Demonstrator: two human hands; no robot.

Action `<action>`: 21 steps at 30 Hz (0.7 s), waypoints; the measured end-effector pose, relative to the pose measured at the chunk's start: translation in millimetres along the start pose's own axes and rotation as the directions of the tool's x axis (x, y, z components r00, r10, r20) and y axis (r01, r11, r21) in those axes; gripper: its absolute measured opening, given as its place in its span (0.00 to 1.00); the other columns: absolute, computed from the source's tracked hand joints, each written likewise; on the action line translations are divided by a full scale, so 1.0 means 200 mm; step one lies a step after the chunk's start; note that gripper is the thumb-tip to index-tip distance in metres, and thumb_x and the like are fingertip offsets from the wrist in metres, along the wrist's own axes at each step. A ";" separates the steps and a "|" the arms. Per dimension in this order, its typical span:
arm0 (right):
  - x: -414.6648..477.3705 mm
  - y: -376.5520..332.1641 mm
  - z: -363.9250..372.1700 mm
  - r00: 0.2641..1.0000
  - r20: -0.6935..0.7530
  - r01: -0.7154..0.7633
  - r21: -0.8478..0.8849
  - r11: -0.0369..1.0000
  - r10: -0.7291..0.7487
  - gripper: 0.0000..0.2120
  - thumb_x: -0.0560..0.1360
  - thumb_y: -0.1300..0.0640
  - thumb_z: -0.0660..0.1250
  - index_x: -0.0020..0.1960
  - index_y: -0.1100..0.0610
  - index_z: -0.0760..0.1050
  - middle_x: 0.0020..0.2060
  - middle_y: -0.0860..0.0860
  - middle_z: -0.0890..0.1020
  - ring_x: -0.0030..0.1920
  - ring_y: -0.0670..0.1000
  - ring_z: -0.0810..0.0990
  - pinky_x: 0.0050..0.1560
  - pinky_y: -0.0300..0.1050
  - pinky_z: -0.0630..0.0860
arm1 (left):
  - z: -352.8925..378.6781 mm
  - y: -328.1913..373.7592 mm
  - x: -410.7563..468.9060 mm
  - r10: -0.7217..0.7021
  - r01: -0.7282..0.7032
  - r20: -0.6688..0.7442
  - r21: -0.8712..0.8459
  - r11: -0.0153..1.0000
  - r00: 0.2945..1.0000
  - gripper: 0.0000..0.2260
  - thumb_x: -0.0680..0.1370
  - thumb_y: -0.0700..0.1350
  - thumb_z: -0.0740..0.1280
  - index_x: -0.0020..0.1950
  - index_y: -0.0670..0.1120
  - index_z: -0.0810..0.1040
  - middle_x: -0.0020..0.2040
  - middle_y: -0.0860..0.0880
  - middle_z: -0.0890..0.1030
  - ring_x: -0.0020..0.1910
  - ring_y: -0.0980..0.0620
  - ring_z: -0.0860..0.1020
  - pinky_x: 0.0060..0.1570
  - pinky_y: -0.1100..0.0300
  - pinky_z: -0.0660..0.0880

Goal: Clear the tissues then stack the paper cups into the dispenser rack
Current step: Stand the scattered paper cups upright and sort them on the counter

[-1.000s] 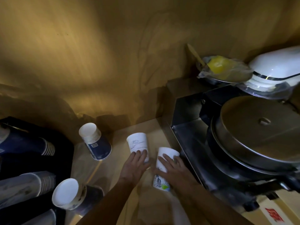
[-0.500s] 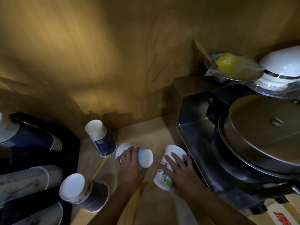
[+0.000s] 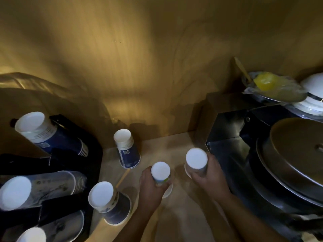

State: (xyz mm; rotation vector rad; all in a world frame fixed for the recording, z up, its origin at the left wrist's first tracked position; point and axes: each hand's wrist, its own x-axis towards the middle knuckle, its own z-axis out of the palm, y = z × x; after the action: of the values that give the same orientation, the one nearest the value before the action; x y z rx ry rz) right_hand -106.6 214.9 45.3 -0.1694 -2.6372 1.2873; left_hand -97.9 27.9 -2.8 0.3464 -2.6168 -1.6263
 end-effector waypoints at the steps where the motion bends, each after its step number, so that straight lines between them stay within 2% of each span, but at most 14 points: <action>1: 0.02 -0.03 -0.01 1.000 -0.018 -0.015 0.081 0.997 0.017 0.34 0.62 0.53 0.77 0.63 0.53 0.65 0.60 0.53 0.74 0.61 0.54 0.72 0.61 0.56 0.71 | 0.00 0.00 0.01 -0.001 0.001 0.011 0.002 1.000 1.000 0.30 0.61 0.45 0.80 0.59 0.48 0.70 0.57 0.48 0.76 0.56 0.48 0.75 0.56 0.50 0.75; 4: 0.06 -0.13 -0.06 0.997 -0.064 0.067 0.235 0.970 -0.054 0.41 0.63 0.55 0.76 0.65 0.38 0.55 0.63 0.46 0.68 0.65 0.49 0.68 0.63 0.51 0.69 | -0.01 -0.01 0.02 0.001 -0.001 0.049 -0.010 1.000 0.999 0.30 0.61 0.45 0.79 0.58 0.52 0.69 0.56 0.51 0.74 0.57 0.50 0.74 0.57 0.52 0.73; 6: 0.07 -0.20 -0.08 0.994 -0.071 0.101 0.295 0.950 -0.083 0.43 0.63 0.51 0.75 0.63 0.29 0.50 0.62 0.42 0.65 0.64 0.45 0.67 0.60 0.47 0.71 | -0.02 -0.02 0.02 0.010 -0.009 0.078 -0.012 1.000 0.997 0.31 0.62 0.46 0.79 0.60 0.53 0.68 0.56 0.52 0.73 0.58 0.50 0.73 0.59 0.51 0.72; 7: 0.07 -0.23 -0.09 0.992 -0.072 0.119 0.322 0.939 -0.101 0.42 0.63 0.48 0.74 0.63 0.28 0.49 0.62 0.40 0.66 0.63 0.44 0.69 0.59 0.45 0.72 | -0.02 -0.02 0.02 0.010 -0.009 0.087 -0.019 1.000 0.996 0.31 0.62 0.46 0.79 0.61 0.52 0.68 0.57 0.52 0.72 0.59 0.49 0.72 0.60 0.50 0.72; 10: 0.05 -0.29 -0.08 0.968 -0.075 0.250 0.310 0.917 -0.238 0.38 0.63 0.45 0.72 0.65 0.32 0.53 0.61 0.36 0.66 0.63 0.44 0.70 0.57 0.44 0.75 | -0.03 -0.02 0.02 0.010 -0.006 0.101 -0.039 0.999 0.995 0.31 0.62 0.46 0.79 0.61 0.50 0.69 0.57 0.50 0.74 0.59 0.49 0.72 0.60 0.49 0.71; 13: 0.02 -0.33 -0.01 0.935 -0.074 0.354 0.208 0.912 -0.346 0.36 0.65 0.52 0.74 0.64 0.35 0.57 0.61 0.44 0.68 0.63 0.50 0.71 0.57 0.50 0.76 | -0.05 -0.02 0.01 0.019 -0.014 0.133 -0.040 0.999 0.991 0.31 0.63 0.45 0.78 0.62 0.51 0.69 0.57 0.50 0.74 0.59 0.49 0.72 0.59 0.52 0.71; 16: -0.02 -0.34 0.06 0.937 -0.031 0.349 0.151 0.925 -0.348 0.34 0.64 0.55 0.76 0.60 0.36 0.60 0.58 0.46 0.70 0.59 0.49 0.73 0.54 0.46 0.76 | -0.08 -0.03 0.02 0.011 -0.016 0.165 0.030 0.999 0.986 0.31 0.63 0.46 0.77 0.63 0.51 0.68 0.60 0.50 0.73 0.60 0.50 0.70 0.60 0.56 0.69; 19: -0.05 -0.32 0.13 0.951 0.105 0.276 0.148 0.950 -0.292 0.29 0.65 0.47 0.73 0.59 0.40 0.61 0.58 0.45 0.71 0.59 0.47 0.72 0.55 0.39 0.75 | -0.12 -0.05 0.04 0.018 -0.036 0.174 0.103 0.994 0.985 0.33 0.63 0.54 0.77 0.65 0.51 0.68 0.64 0.50 0.74 0.62 0.51 0.72 0.64 0.52 0.70; 21: -0.07 -0.28 0.18 0.946 0.171 0.266 0.082 0.961 -0.276 0.29 0.65 0.46 0.73 0.61 0.42 0.62 0.59 0.44 0.70 0.59 0.44 0.71 0.56 0.38 0.72 | -0.14 -0.06 0.04 -0.051 0.015 0.197 0.179 0.984 0.979 0.36 0.66 0.60 0.74 0.68 0.51 0.63 0.68 0.50 0.71 0.66 0.49 0.70 0.67 0.50 0.68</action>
State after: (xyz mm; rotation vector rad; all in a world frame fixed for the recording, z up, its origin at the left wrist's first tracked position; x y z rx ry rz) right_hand -102.5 150.6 65.1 0.3247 -2.6454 1.3364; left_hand -100.0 -4.1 -1.3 0.2442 -2.9306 -1.5151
